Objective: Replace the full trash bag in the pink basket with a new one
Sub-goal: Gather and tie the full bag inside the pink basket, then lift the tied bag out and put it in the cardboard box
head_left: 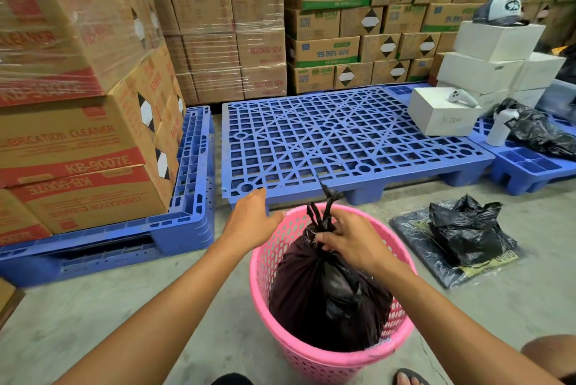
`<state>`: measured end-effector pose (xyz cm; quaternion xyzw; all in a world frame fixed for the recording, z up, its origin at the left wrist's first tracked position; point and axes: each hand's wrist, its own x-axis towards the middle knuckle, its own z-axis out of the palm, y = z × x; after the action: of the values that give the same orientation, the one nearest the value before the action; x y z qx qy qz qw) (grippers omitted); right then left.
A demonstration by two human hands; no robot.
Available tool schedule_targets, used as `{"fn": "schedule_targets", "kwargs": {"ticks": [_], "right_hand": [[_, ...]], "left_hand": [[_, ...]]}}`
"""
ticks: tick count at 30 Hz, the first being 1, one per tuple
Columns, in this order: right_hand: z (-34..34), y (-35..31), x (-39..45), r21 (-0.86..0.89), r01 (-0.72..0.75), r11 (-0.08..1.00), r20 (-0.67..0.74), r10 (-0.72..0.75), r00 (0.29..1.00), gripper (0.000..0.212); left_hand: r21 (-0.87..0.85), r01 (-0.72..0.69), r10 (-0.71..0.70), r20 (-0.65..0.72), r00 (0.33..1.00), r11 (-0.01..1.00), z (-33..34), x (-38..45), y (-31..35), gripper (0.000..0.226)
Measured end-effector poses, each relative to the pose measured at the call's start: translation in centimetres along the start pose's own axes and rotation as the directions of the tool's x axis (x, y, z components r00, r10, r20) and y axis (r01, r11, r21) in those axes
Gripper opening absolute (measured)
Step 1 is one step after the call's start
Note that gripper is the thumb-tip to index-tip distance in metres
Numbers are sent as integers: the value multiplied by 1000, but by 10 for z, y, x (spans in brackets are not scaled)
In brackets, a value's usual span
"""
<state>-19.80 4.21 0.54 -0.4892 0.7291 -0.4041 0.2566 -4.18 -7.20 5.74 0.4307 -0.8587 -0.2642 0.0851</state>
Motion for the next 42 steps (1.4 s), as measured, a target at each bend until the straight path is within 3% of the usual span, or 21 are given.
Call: {"fn": "schedule_targets", "kwargs": {"ticks": [6, 10, 15, 18, 23, 29, 32, 39, 42], "right_hand": [[-24, -37, 9, -1, 54, 999, -134, -54, 989, 31], [-45, -74, 26, -49, 117, 992, -170, -124, 978, 44], [-65, -137, 68, -190, 247, 950, -88, -267, 960, 58], [-70, -182, 87, -301, 291, 908, -4, -306, 952, 59], [-79, -263, 92, -403, 283, 870, 183, -226, 957, 54], [-96, -430, 75, -350, 269, 897, 303, -163, 939, 54], [-92, -504, 63, -326, 320, 889, 296, -225, 928, 52], [-30, -660, 38, -210, 504, 838, 384, -403, 831, 17], [20, -712, 24, -159, 589, 793, 434, -480, 763, 29]], "left_hand": [[203, -55, 58, -8, 998, 978, 6, 4, -8, 55], [326, -44, 82, -101, 992, 944, -3, 19, -13, 68], [410, 110, -25, -209, 978, 905, -50, 47, -21, 80], [423, 206, -100, -258, 961, 882, -87, 47, -25, 71], [444, 316, -248, -206, 947, 838, -183, -5, -7, 75], [388, 499, -444, -228, 866, 775, -369, -121, 13, 75], [355, 566, -494, -278, 824, 744, -444, -180, 13, 75], [262, 729, -571, -479, 667, 633, -564, -302, -12, 73], [231, 774, -607, -505, 614, 590, -582, -344, -36, 69]]}}
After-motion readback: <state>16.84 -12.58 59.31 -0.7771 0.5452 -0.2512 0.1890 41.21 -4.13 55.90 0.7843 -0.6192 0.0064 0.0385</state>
